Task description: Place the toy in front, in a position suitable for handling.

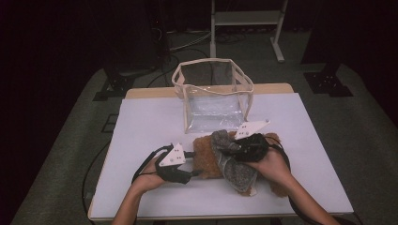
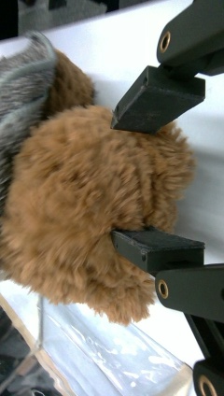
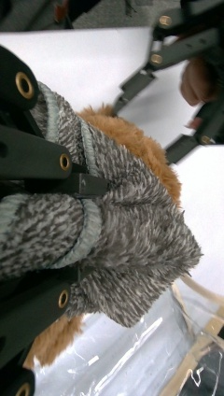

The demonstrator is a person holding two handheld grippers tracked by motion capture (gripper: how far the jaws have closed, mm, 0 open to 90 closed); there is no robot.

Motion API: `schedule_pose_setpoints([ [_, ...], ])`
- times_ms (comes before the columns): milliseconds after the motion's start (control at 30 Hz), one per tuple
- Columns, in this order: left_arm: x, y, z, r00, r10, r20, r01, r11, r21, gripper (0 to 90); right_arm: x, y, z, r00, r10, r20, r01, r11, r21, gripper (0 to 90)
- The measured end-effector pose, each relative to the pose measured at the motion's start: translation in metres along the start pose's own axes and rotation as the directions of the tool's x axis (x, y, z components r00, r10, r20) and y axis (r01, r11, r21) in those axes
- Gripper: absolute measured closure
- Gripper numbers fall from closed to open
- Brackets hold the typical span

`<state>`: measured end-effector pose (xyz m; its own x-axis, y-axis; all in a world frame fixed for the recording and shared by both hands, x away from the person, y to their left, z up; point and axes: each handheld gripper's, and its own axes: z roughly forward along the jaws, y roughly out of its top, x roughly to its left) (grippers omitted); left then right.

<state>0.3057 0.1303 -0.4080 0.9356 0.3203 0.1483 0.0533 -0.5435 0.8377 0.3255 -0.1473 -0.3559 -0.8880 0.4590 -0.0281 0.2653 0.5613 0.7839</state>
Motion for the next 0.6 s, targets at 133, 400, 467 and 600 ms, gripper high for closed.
schedule_pose_setpoints([
  [133,0.004,-0.001,0.001,0.9996,-0.01,-0.028,0.009,0.9999,-0.015,43.6,0.002,0.01,0.005,0.9992,-0.031,-0.026,0.031,0.999,-0.008,68.8],
  [400,0.006,0.0,0.004,0.9987,-0.011,-0.05,0.009,0.9995,-0.029,43.9,0.019,0.031,0.022,0.9909,-0.109,-0.079,0.107,0.994,-0.023,68.8],
  [467,0.006,-0.001,0.002,0.9988,-0.014,-0.047,0.013,0.9997,-0.018,41.0,0.025,0.036,0.033,0.985,-0.143,-0.096,0.143,0.99,-0.007,68.7],
  [600,0.006,-0.003,-0.008,0.9995,-0.003,-0.032,0.003,1.0,-0.006,37.8,0.022,0.032,0.03,0.982,-0.169,-0.084,0.17,0.985,-0.001,68.9],
])
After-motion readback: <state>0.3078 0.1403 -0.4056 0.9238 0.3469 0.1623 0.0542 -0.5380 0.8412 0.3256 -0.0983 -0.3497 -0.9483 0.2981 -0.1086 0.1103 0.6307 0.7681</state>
